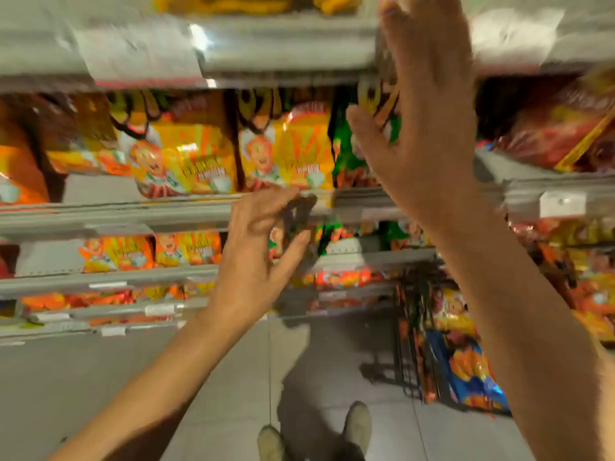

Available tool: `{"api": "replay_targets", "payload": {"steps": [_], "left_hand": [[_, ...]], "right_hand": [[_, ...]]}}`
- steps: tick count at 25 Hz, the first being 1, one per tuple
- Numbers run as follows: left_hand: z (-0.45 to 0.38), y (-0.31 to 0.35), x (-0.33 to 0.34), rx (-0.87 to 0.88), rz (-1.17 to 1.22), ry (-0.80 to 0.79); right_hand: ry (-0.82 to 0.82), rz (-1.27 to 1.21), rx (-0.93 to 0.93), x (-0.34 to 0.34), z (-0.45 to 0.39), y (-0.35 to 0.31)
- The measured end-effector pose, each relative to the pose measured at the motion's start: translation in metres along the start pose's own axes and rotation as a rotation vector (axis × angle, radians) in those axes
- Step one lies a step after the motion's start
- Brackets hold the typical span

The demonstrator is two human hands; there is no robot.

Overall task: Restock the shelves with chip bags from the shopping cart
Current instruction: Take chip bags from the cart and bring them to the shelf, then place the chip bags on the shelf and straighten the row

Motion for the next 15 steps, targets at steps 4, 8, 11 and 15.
{"api": "replay_targets", "payload": {"steps": [4, 8, 11, 15], "left_hand": [[0.065, -0.046, 0.075, -0.145, 0.019, -0.275], [0.090, -0.022, 0.169, -0.150, 0.039, -0.492], [0.092, 0.014, 0.240, -0.146, 0.042, -0.615], [0.104, 0.058, 0.329, -0.153, 0.101, -0.806]], "right_hand": [[-0.143, -0.134, 0.281, -0.007, 0.137, -0.017], [-0.473, -0.232, 0.797, -0.037, 0.306, -0.013], [-0.548, -0.236, 1.116, -0.072, 0.394, 0.009], [-0.393, -0.230, 1.408, -0.129, 0.457, 0.050]]}}
Point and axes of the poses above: each hand's wrist, its own z-axis away from the middle knuckle, its own x-axis out of the palm, y = z × x, the point moved 5 cm from there along -z, towards the middle knuckle, and after that the axes turned 9 degrees about -x, right-handed, at the moved point
